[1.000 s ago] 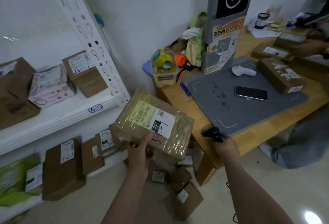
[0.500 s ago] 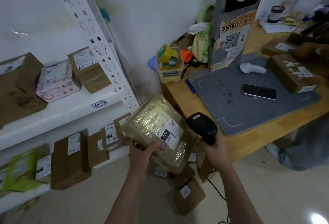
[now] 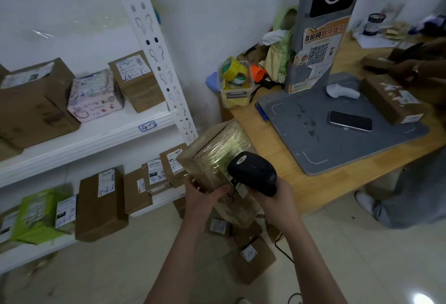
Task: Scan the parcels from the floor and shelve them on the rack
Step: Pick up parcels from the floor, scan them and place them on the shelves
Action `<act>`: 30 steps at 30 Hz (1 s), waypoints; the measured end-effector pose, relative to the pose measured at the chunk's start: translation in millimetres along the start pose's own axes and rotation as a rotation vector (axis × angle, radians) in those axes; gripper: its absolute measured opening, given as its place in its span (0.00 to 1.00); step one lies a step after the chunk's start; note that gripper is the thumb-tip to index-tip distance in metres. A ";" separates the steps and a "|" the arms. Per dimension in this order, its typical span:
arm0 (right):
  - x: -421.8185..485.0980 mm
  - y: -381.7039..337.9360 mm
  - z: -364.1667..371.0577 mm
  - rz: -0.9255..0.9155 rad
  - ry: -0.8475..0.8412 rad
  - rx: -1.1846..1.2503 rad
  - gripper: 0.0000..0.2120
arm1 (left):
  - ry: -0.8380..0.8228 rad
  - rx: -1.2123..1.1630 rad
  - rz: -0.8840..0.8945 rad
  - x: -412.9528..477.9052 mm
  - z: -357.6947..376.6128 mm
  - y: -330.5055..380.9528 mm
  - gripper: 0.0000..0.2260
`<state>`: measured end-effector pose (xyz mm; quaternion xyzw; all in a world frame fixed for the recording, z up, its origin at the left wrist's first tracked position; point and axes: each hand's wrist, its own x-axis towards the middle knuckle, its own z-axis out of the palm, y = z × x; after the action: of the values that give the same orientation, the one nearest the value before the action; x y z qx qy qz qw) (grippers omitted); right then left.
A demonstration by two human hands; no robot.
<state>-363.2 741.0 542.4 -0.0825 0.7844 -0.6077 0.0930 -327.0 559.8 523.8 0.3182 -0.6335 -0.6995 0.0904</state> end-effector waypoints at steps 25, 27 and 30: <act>4.8 31.1 -15.3 0.124 0.246 0.009 0.11 | 0.096 -0.037 -0.080 -8.3 -7.0 -9.9 0.48; 21.6 51.7 -23.9 0.189 0.299 -0.069 0.17 | 0.135 -0.055 -0.108 -5.7 -7.5 -12.0 0.47; 49.6 83.1 -38.7 0.283 0.282 -0.220 0.18 | 0.160 -0.074 -0.143 -2.9 -6.6 -10.8 0.53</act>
<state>-422.2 785.9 469.1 0.1045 0.8548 -0.5050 0.0570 -318.1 557.8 514.5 0.4136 -0.5736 -0.6996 0.1023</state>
